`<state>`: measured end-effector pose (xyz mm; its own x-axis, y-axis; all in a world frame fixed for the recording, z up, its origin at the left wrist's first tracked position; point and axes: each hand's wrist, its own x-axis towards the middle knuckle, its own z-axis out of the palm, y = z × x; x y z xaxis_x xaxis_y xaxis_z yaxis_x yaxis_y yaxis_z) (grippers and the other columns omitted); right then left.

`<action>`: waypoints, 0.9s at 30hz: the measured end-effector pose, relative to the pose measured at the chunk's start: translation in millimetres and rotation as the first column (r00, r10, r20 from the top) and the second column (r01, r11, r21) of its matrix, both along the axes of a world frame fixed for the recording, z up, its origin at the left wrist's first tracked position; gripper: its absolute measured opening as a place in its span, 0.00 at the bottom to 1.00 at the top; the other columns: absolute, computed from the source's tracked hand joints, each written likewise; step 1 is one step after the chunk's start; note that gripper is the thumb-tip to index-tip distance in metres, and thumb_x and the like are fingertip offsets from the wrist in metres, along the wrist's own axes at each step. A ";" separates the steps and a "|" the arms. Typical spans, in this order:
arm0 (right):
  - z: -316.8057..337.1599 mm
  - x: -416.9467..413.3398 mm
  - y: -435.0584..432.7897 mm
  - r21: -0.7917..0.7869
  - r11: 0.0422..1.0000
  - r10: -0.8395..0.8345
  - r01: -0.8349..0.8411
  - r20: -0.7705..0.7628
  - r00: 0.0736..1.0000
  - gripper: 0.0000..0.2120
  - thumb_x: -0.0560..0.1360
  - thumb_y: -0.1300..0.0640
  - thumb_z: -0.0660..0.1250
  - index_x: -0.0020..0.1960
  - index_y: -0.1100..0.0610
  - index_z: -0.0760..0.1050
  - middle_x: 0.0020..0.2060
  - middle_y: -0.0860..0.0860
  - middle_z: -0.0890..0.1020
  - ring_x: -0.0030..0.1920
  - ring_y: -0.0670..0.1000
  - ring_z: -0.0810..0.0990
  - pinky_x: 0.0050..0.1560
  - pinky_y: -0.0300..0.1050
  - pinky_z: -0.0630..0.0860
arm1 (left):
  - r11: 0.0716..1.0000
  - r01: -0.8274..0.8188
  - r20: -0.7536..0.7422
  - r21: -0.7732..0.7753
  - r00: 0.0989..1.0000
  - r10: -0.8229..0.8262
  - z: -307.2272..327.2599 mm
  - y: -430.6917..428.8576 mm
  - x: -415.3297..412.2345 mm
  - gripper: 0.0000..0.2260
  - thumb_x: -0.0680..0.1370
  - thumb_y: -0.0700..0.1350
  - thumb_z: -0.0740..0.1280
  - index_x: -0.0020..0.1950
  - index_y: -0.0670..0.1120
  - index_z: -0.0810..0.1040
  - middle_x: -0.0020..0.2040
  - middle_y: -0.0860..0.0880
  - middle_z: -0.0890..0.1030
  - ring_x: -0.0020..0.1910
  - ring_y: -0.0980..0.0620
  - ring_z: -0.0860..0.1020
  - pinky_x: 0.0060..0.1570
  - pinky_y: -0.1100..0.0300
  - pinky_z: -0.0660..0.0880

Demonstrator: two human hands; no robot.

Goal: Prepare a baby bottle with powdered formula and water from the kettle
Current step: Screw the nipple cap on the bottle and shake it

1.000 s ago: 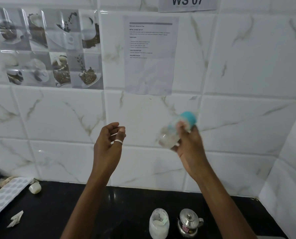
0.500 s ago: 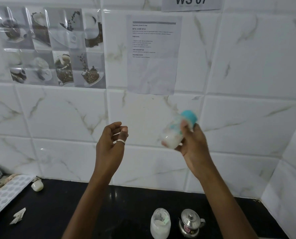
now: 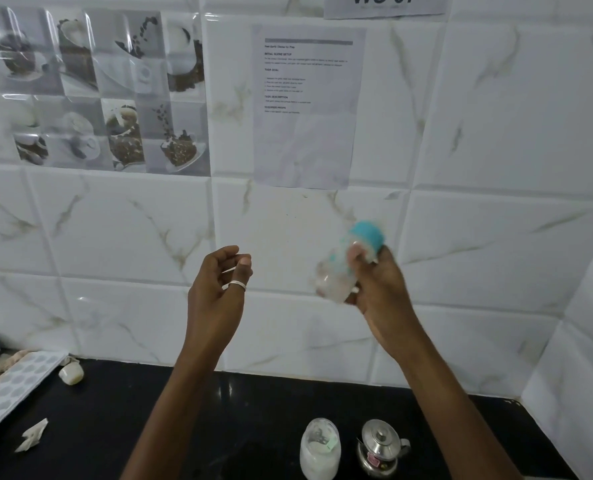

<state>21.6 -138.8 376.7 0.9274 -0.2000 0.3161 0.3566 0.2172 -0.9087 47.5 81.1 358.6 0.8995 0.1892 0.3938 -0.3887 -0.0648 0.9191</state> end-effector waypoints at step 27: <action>-1.2 2.4 -15.1 0.373 0.925 -0.114 0.067 0.104 0.988 0.22 0.78 0.48 0.66 0.68 0.57 0.70 0.58 0.54 0.83 0.59 0.56 0.85 0.52 0.63 0.83 | 1.000 0.011 0.004 -0.003 1.000 -0.011 -8.8 -2.3 10.3 0.11 0.83 0.52 0.67 0.65 0.55 0.76 0.56 0.57 0.84 0.56 0.58 0.83 0.62 0.51 0.79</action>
